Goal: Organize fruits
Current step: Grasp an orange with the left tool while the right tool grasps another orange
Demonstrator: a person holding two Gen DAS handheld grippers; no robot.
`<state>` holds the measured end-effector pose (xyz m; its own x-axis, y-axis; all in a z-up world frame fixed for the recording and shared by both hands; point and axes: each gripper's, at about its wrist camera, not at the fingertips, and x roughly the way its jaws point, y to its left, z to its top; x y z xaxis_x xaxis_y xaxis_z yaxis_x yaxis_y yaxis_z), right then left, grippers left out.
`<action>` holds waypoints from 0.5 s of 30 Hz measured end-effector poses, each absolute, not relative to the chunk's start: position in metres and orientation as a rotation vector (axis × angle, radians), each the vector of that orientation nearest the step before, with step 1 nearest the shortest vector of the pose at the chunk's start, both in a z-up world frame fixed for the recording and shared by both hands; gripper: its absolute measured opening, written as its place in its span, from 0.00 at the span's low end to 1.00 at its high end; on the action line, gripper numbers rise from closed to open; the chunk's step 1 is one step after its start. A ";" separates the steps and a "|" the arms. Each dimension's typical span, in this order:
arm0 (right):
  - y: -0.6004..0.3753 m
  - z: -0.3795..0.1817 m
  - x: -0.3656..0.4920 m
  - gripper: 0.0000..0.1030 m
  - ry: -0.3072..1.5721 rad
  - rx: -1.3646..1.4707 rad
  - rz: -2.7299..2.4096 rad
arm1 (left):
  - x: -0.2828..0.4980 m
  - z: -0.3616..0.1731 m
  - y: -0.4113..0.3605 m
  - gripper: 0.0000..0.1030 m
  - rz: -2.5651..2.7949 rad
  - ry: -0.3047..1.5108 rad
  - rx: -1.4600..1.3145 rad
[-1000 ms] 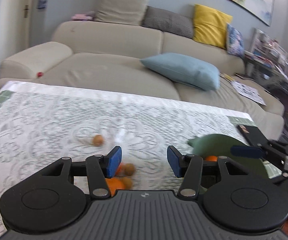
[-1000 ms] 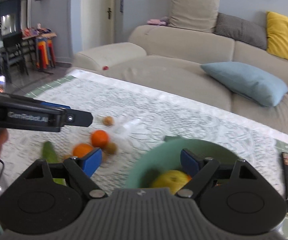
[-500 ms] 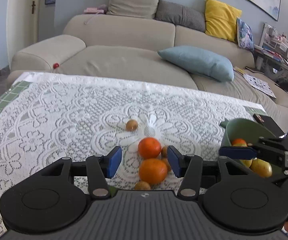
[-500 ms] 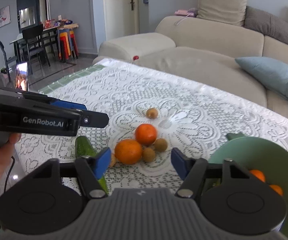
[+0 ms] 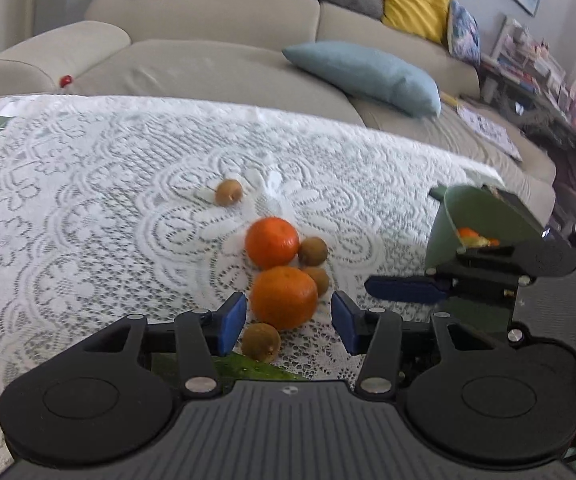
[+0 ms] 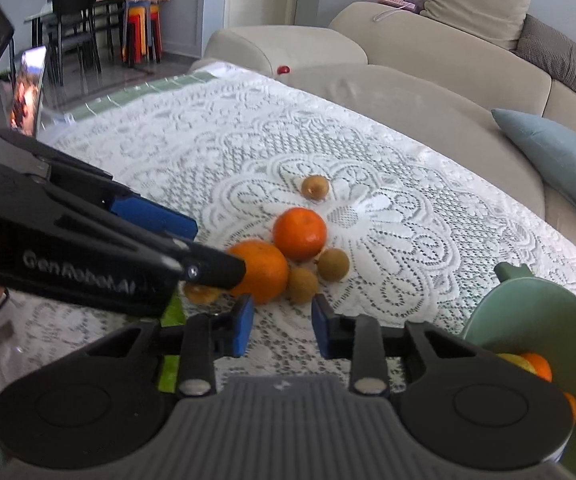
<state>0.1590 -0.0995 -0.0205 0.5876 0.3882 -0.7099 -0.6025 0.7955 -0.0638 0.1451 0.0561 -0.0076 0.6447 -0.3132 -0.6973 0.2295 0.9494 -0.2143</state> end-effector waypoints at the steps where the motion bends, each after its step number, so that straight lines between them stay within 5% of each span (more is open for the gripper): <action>1: -0.099 -0.023 0.161 0.27 0.744 -0.327 0.585 | 0.148 -0.011 0.054 0.55 -0.316 0.821 -0.099; 15: -0.099 -0.036 0.174 0.21 0.743 -0.402 0.560 | 0.177 -0.034 0.043 0.59 -0.324 0.880 -0.049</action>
<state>0.1742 -0.0985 -0.0359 0.6026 0.3321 -0.7257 -0.6060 0.7820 -0.1454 0.1769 0.0429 -0.0336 0.5919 -0.2986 -0.7487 0.2587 0.9501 -0.1744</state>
